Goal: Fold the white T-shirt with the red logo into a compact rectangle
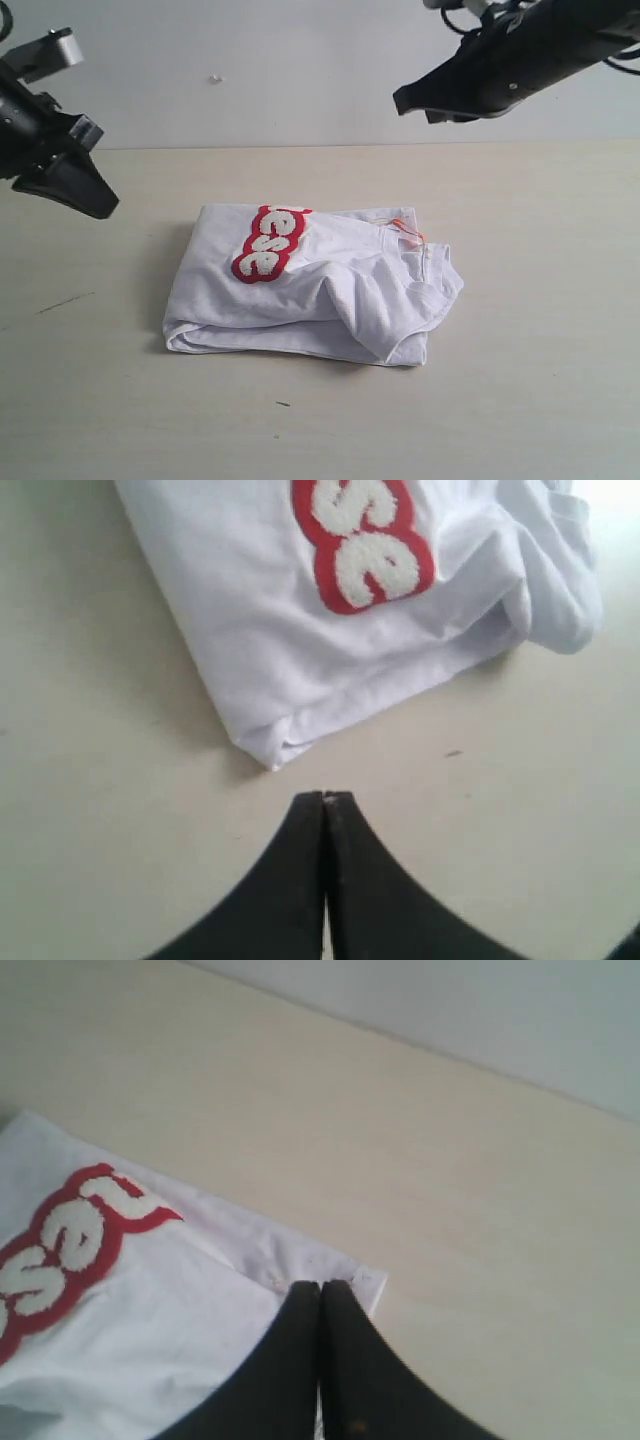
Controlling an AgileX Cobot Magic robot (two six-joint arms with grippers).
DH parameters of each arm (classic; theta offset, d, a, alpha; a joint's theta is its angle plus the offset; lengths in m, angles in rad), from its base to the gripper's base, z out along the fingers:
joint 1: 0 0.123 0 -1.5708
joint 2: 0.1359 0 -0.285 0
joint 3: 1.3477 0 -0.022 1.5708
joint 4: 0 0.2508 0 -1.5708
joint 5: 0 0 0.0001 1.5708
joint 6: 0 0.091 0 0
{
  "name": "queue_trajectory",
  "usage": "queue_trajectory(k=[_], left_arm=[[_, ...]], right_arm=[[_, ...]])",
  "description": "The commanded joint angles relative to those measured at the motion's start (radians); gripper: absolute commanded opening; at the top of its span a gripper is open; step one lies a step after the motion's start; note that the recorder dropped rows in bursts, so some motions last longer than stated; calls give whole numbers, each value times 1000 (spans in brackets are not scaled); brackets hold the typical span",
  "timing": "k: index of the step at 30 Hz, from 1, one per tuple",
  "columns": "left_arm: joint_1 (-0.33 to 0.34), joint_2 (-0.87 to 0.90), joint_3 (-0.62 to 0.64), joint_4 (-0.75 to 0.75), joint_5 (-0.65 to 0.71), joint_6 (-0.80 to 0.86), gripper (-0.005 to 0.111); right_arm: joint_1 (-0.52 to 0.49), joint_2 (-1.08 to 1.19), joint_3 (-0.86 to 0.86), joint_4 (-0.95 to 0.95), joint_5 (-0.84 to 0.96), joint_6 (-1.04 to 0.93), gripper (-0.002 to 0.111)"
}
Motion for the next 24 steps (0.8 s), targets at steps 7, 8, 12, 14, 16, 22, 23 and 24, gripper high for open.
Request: queue_trajectory(k=[7,8,12,14,16,22,23,24], left_arm=[[4,-460,282,68,-370,-74,0],[4,-507,309,68,-393,-80,0],[4,-690,412,68,-473,-92,0],[4,-771,464,68,-525,-92,0],[4,-850,520,74,-569,-92,0],[4,-1068,693,70,-670,-125,0],[4,-1102,717,70,-687,-130,0],[4,-1136,735,70,-703,-133,0]], right_arm=[[0,-320,213,-20,-142,7,0],[0,-362,251,-20,-169,7,0],[0,-527,391,-20,-277,7,0],[0,-610,460,-13,-314,7,0],[0,-704,523,-11,-350,7,0],[0,-967,706,-9,-425,9,0],[0,-1000,731,-9,-435,9,0],[0,-1039,754,-9,-446,9,0]])
